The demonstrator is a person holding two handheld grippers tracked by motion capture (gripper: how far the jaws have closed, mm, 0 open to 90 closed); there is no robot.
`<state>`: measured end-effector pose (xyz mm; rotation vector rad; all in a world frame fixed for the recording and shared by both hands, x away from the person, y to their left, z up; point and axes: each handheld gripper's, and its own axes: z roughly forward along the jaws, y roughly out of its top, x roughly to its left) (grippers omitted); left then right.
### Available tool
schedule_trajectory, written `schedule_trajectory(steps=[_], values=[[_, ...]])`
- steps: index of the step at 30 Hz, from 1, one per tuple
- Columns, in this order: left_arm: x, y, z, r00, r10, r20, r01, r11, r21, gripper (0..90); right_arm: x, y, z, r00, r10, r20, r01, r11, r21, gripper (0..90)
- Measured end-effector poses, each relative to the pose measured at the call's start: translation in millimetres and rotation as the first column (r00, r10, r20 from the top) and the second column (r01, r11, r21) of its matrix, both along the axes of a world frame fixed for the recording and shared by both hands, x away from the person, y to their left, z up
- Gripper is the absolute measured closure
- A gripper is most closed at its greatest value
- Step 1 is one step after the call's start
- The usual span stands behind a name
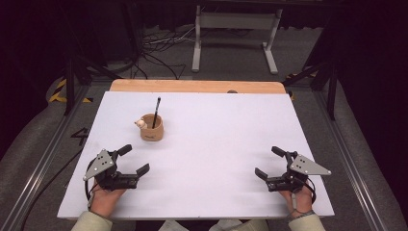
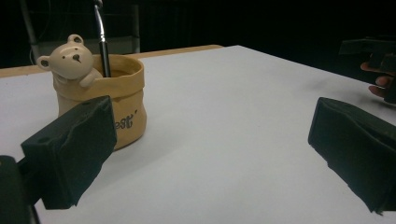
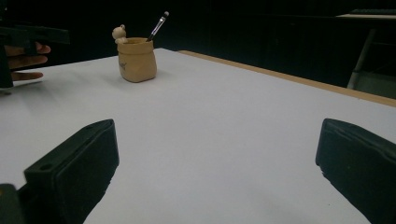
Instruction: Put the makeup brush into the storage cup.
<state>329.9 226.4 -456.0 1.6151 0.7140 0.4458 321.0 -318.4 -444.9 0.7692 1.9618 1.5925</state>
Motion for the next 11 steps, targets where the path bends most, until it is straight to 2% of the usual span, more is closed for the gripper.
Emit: schedule_trajectory(steps=[11], values=[[0.2, -1.2, 0.5, 1.0, -0.003, -0.003, 0.003, 0.9999, -0.011, 2.0, 0.3, -0.2, -0.6, 1.0, 0.0, -0.007, 0.0, 1.0, -0.007, 0.0]])
